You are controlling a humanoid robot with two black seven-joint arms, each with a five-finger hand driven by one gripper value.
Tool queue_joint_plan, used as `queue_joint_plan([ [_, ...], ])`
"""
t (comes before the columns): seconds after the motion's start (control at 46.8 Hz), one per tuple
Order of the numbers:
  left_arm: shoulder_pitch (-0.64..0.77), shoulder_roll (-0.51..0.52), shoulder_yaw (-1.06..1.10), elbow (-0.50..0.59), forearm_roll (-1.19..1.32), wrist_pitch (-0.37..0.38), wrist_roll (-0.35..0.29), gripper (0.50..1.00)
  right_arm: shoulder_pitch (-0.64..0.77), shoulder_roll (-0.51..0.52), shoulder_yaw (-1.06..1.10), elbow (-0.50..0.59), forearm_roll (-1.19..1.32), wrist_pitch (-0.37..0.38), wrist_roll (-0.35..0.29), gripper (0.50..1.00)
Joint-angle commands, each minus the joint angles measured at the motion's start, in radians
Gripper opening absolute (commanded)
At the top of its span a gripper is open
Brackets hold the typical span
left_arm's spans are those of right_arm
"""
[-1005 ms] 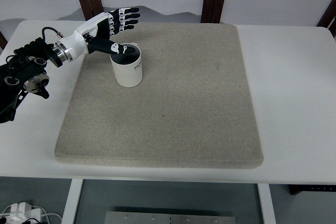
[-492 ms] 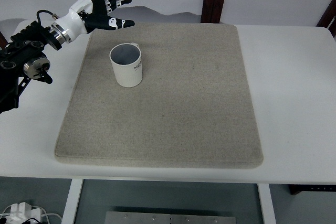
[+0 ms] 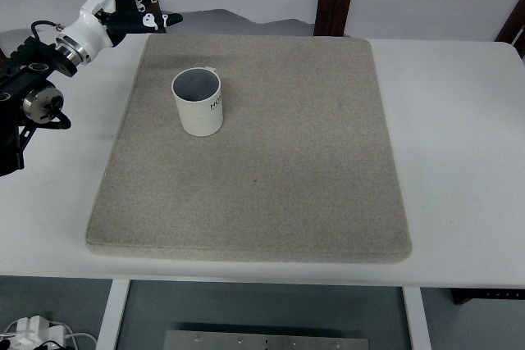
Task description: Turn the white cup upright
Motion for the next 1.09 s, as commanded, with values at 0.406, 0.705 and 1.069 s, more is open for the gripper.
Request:
queue_joint_plan([
  [0.406, 0.0, -0.001, -0.005, 0.053, -0.365, 0.041, 0.052, 0.994, 0.0, 0.0, -0.001, 0.0, 0.0, 0.0, 0.0, 0.952],
  [0.705, 0.0, -0.04, -0.006, 0.096, -0.537, 0.049, 0.316, 0.996, 0.0, 0.0, 0.001, 0.0, 0.0, 0.0, 0.0, 0.952],
  [1.069, 0.0, -0.046, -0.097, 0.106, -0.64, 0.049, 0.597, 0.996, 0.0, 0.0, 0.001, 0.0, 0.0, 0.0, 0.0, 0.952],
])
